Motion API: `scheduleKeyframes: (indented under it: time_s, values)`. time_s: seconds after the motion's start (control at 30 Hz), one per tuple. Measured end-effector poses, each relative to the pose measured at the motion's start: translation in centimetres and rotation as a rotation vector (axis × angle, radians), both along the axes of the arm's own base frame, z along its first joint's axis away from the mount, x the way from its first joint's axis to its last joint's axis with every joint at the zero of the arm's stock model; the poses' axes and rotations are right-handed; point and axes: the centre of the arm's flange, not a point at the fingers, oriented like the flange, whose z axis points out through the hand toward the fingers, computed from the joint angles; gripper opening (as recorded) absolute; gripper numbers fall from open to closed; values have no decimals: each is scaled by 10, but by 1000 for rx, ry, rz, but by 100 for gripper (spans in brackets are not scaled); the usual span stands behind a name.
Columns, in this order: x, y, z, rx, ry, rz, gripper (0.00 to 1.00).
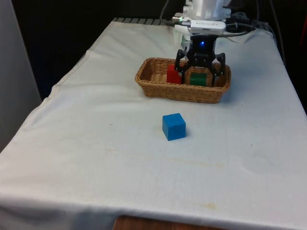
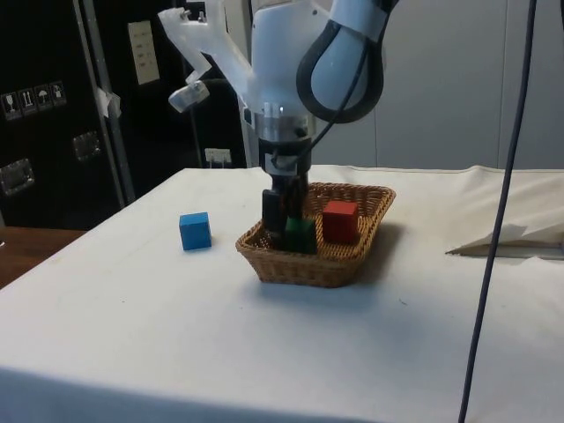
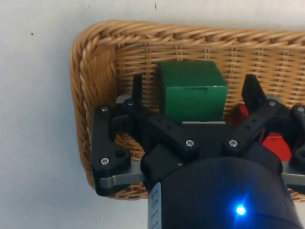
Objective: Pick up exactly two blocks and place them into the basket.
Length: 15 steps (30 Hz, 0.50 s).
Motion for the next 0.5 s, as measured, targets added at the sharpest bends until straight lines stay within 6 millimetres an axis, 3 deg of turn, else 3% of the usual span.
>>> scheduleKeyframes:
  time_s: [0.5]
  values:
    - [15, 1, 55, 27, -15, -9, 100]
